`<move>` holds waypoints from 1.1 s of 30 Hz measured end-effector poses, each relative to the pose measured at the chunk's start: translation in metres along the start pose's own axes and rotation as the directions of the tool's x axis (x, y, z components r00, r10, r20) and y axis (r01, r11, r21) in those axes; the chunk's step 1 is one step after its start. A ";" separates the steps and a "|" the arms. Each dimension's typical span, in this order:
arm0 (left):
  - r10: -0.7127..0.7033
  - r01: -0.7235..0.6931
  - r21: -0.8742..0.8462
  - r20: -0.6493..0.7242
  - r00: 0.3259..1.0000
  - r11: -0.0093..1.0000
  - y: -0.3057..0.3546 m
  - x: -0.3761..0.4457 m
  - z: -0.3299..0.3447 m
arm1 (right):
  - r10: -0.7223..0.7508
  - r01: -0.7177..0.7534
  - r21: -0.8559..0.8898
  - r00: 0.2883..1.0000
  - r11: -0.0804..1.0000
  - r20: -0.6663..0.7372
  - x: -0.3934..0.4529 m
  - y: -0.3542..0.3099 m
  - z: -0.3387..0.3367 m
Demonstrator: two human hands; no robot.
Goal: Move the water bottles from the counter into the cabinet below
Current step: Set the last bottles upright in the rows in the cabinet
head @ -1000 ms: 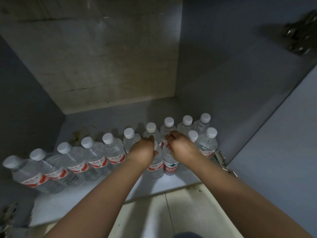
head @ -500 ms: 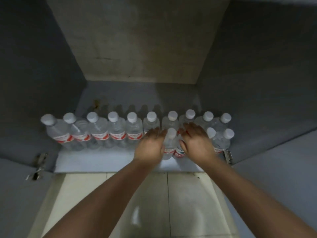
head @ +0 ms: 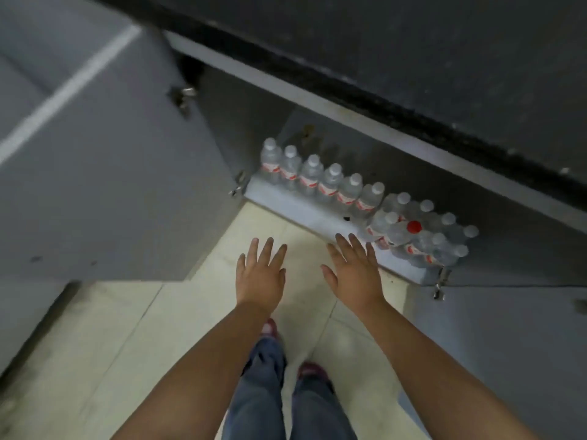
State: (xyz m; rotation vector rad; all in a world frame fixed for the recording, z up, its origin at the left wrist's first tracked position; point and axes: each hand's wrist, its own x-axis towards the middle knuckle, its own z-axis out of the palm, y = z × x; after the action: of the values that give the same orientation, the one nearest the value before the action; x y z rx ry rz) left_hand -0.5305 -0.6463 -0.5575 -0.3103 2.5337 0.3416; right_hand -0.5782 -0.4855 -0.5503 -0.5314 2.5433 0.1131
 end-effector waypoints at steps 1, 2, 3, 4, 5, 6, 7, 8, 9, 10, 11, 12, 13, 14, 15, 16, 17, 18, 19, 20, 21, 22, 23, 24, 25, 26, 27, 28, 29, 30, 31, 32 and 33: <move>-0.073 0.073 -0.038 0.008 0.997 0.997 -0.011 -0.027 -0.007 | -0.076 0.076 -0.015 0.997 0.997 -0.017 -0.013 -0.015 -0.014; -0.147 0.147 -0.077 0.010 0.989 0.986 -0.023 -0.054 -0.013 | -0.152 0.150 -0.032 0.987 0.988 -0.060 -0.026 -0.031 -0.027; -0.220 0.220 -0.116 0.019 0.975 0.969 -0.035 -0.082 -0.017 | -0.211 0.208 -0.047 0.975 0.977 -0.076 -0.040 -0.048 -0.040; -0.289 0.289 -0.150 0.026 0.957 0.945 -0.047 -0.109 -0.020 | -0.277 0.275 -0.041 0.958 0.961 -0.079 -0.052 -0.066 -0.049; -0.353 0.353 -0.174 0.031 0.935 0.919 -0.060 -0.137 -0.021 | -0.348 0.347 -0.039 0.936 0.937 -0.047 -0.062 -0.083 -0.054; -0.416 0.414 -0.198 0.033 0.909 0.889 -0.072 -0.164 -0.020 | -0.412 0.413 -0.054 0.911 0.909 0.013 -0.073 -0.100 -0.057; -0.483 0.478 -0.223 0.036 0.875 0.850 -0.085 -0.189 -0.019 | -0.472 0.474 -0.070 0.881 0.878 0.042 -0.082 -0.119 -0.059; -0.553 0.545 -0.250 0.041 0.832 0.801 -0.098 -0.213 -0.015 | -0.522 0.524 -0.093 0.852 0.847 0.046 -0.091 -0.140 -0.059; -0.623 0.611 -0.274 0.055 0.781 0.742 -0.110 -0.238 -0.009 | -0.570 0.572 -0.107 0.820 0.813 0.055 -0.101 -0.164 -0.058; -0.684 0.671 -0.294 0.075 0.726 0.680 -0.121 -0.263 0.000 | -0.611 0.615 -0.108 0.788 0.781 0.074 -0.112 -0.188 -0.054; -0.733 0.721 -0.310 0.097 0.673 0.620 -0.131 -0.287 0.010 | -0.650 0.658 -0.120 0.753 0.744 0.101 -0.124 -0.214 -0.051; -0.770 0.758 -0.327 0.122 0.626 0.565 -0.140 -0.310 0.020 | -0.689 0.702 -0.135 0.713 0.700 0.131 -0.137 -0.239 -0.043; -0.798 0.785 -0.352 0.150 0.584 0.509 -0.148 -0.332 0.032 | -0.733 0.749 -0.144 0.663 0.647 0.152 -0.152 -0.264 -0.035; -0.820 0.806 -0.387 0.180 0.543 0.448 -0.158 -0.352 0.046 | -0.779 0.795 -0.135 0.607 0.591 0.160 -0.167 -0.288 -0.026; -0.840 0.822 -0.422 0.214 0.499 0.381 -0.167 -0.370 0.060 | -0.820 0.836 -0.122 0.548 0.535 0.167 -0.182 -0.311 -0.017; -0.856 0.838 -0.448 0.251 0.452 0.311 -0.177 -0.388 0.076 | -0.845 0.866 -0.124 0.499 0.483 0.193 -0.195 -0.333 -0.005; -0.867 0.851 -0.464 0.288 0.406 0.245 -0.186 -0.405 0.092 | -0.856 0.888 -0.144 0.460 0.437 0.236 -0.209 -0.354 0.007; -0.870 0.859 -0.475 0.324 0.371 0.190 -0.194 -0.422 0.109 | -0.866 0.906 -0.155 0.422 0.394 0.269 -0.222 -0.373 0.020; -0.868 0.861 -0.488 0.358 0.344 0.140 -0.203 -0.439 0.124 | -0.876 0.921 -0.156 0.387 0.356 0.289 -0.234 -0.391 0.034; -0.868 0.857 -0.508 0.386 0.313 0.083 -0.210 -0.454 0.141 | -0.877 0.933 -0.153 0.358 0.325 0.320 -0.245 -0.409 0.048; -0.867 0.851 -0.525 0.411 0.281 0.027 -0.218 -0.467 0.159 | -0.865 0.941 -0.164 0.337 0.296 0.371 -0.255 -0.426 0.065; -0.863 0.840 -0.542 0.435 0.256 -0.024 -0.228 -0.478 0.177 | -0.847 0.945 -0.187 0.324 0.268 0.422 -0.261 -0.441 0.082; -0.854 0.829 -0.555 0.463 0.236 -0.072 -0.236 -0.488 0.194 | -0.829 0.948 -0.219 0.310 0.232 0.466 -0.267 -0.456 0.099; -0.843 0.820 -0.561 0.492 0.219 -0.115 -0.245 -0.498 0.211 | -0.811 0.947 -0.249 0.305 0.203 0.499 -0.273 -0.469 0.116; -0.835 0.814 -0.561 0.511 0.201 -0.147 -0.253 -0.506 0.229 | -0.797 0.944 -0.273 0.306 0.185 0.521 -0.277 -0.483 0.133; -0.832 0.813 -0.558 0.523 0.188 -0.167 -0.261 -0.512 0.247 | -0.781 0.942 -0.287 0.311 0.176 0.541 -0.279 -0.494 0.150; -0.828 0.814 -0.553 0.532 0.179 -0.179 -0.269 -0.518 0.266 | -0.767 0.940 -0.294 0.316 0.173 0.558 -0.281 -0.505 0.167; -0.823 0.815 -0.546 0.543 0.168 -0.194 -0.277 -0.522 0.284 | -0.752 0.937 -0.309 0.322 0.165 0.575 -0.281 -0.514 0.183; -0.816 0.815 -0.539 0.557 0.152 -0.215 -0.285 -0.525 0.300 | -0.741 0.933 -0.325 0.327 0.154 0.586 -0.278 -0.523 0.198; -0.810 0.811 -0.533 0.570 0.134 -0.241 -0.292 -0.527 0.316 | -0.730 0.930 -0.341 0.329 0.139 0.599 -0.274 -0.530 0.214; -0.804 0.806 -0.529 0.582 0.119 -0.263 -0.299 -0.528 0.332 | -0.719 0.928 -0.353 0.324 0.117 0.615 -0.269 -0.537 0.229; -0.798 0.802 -0.528 0.592 0.112 -0.280 -0.306 -0.528 0.349 | -0.708 0.927 -0.365 0.319 0.093 0.630 -0.264 -0.545 0.245; -0.793 0.799 -0.527 0.600 0.108 -0.290 -0.313 -0.526 0.366 | -0.701 0.925 -0.375 0.311 0.067 0.642 -0.259 -0.554 0.261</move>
State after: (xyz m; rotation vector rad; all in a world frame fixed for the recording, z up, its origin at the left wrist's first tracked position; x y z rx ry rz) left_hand 0.1722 -0.7517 -0.6168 -2.2996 1.1939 0.8679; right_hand -0.0314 -0.8559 -0.6245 -2.0682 1.3600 0.7099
